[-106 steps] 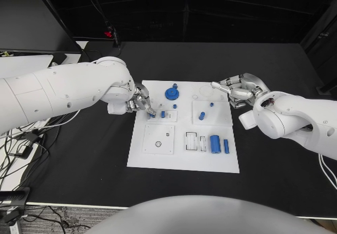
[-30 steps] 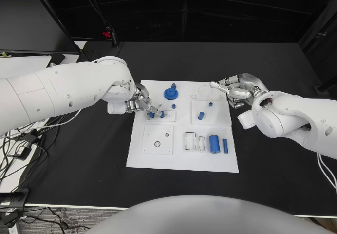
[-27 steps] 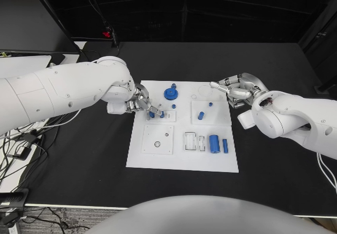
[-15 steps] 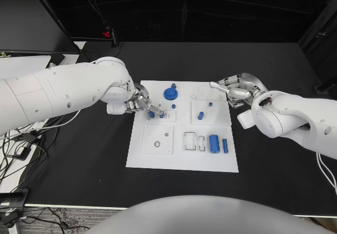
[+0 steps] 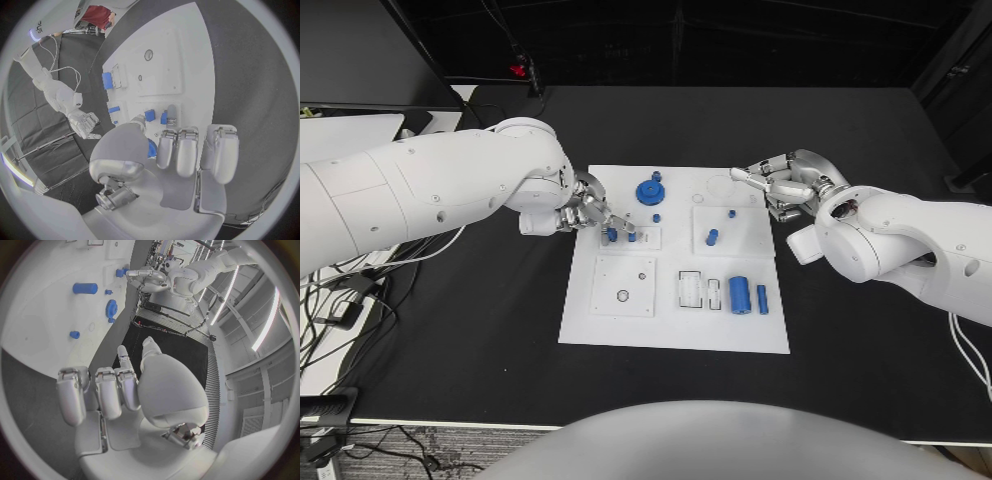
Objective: Assemble the parts on the task board
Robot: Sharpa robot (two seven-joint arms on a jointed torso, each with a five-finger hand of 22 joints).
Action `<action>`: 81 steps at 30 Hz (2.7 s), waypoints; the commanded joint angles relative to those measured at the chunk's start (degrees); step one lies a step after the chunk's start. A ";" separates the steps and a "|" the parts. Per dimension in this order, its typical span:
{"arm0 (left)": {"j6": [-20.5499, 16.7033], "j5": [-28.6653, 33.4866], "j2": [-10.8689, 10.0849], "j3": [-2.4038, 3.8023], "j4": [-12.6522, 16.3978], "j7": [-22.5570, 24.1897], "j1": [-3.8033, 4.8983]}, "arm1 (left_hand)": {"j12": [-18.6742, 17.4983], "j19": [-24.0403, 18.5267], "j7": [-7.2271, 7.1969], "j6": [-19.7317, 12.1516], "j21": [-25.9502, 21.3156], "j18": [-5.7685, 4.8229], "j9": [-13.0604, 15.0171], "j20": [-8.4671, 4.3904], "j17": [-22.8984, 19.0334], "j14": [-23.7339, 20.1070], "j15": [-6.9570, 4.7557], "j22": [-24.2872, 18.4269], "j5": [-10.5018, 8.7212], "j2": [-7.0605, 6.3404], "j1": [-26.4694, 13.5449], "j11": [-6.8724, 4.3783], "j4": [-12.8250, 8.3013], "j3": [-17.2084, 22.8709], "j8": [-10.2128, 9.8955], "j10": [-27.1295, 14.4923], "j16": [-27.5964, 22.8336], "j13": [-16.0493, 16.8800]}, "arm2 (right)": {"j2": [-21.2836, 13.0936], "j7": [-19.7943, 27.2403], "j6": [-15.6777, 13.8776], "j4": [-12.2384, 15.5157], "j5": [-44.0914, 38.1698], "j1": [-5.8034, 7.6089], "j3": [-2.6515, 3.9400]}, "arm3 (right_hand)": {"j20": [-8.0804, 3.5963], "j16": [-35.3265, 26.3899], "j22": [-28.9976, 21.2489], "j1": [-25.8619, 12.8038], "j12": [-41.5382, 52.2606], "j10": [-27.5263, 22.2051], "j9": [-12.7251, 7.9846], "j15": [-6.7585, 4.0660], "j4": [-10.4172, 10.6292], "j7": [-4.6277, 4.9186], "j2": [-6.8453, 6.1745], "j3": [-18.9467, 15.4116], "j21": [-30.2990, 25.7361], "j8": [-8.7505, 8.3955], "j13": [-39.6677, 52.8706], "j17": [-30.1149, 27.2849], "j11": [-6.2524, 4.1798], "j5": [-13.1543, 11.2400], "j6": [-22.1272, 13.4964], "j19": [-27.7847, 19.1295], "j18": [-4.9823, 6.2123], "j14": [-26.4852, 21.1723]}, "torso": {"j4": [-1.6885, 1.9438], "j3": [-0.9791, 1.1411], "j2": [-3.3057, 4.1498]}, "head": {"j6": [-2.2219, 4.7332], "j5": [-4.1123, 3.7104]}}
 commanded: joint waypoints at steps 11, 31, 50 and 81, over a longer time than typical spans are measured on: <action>-0.82 -0.40 -0.08 -0.12 0.20 0.27 -0.15 | -0.25 6.08 -0.06 -0.28 0.18 -0.35 -0.06 0.17 15.09 5.92 0.25 15.09 0.03 0.17 -0.34 0.19 -0.07 -0.41 -0.10 6.08 0.05 15.08 | 0.06 0.10 0.35 0.01 0.13 0.06 0.03 | -0.20 0.14 15.10 -0.10 0.14 5.97 0.09 -0.20 -0.01 -0.40 0.46 -0.41 0.19 0.38 15.08 15.10 -0.27 0.20 -0.15 6.15 -0.41 6.05 | 0.01 -0.01 0.03 | 0.00 -0.01; -2.64 -0.40 -0.27 -0.12 0.40 1.55 -0.16 | -0.25 6.08 -0.14 -0.07 0.18 -0.35 -0.02 0.15 15.09 5.92 0.22 15.09 0.54 0.27 0.01 0.12 -0.15 -0.66 0.05 6.08 0.05 15.08 | 0.09 0.02 0.39 -0.16 0.13 -0.06 0.03 | -0.20 0.14 15.10 -0.10 0.14 5.97 0.09 -0.20 -0.01 -0.40 0.46 -0.41 0.19 0.38 15.08 15.10 -0.27 0.20 -0.15 6.15 -0.41 6.05 | 0.04 -0.02 0.02 | 0.00 -0.07; -0.84 -0.40 -0.40 -0.12 0.25 -0.47 -0.15 | -0.25 6.08 -0.17 -0.08 0.18 -0.35 -0.02 0.14 15.09 5.92 0.19 15.09 0.83 0.45 0.38 0.08 -0.19 -0.73 0.07 6.08 0.05 15.08 | 0.04 -0.07 0.45 -0.08 0.13 -0.32 0.03 | -0.23 0.14 15.10 0.02 0.14 5.97 0.10 -0.23 -0.02 -0.42 0.63 -0.56 0.19 0.50 15.08 15.10 -0.30 0.24 -0.20 6.15 -0.41 6.05 | -0.01 0.00 -0.01 | 0.00 0.08; -2.29 -0.41 -0.69 -0.12 0.30 0.03 -0.15 | -0.25 6.08 -0.14 -0.80 0.18 -0.35 -0.08 0.08 15.09 5.92 0.16 15.09 1.61 0.47 3.52 0.10 -0.26 -1.38 0.06 6.08 0.05 15.08 | 0.04 0.07 0.34 -0.12 0.13 -0.33 0.03 | -0.23 0.14 15.10 0.02 0.14 5.97 0.10 -0.23 -0.02 -0.42 0.63 -0.56 0.19 0.50 15.08 15.10 -0.30 0.24 -0.20 6.15 -0.41 6.05 | 0.02 -0.01 0.00 | 0.00 0.02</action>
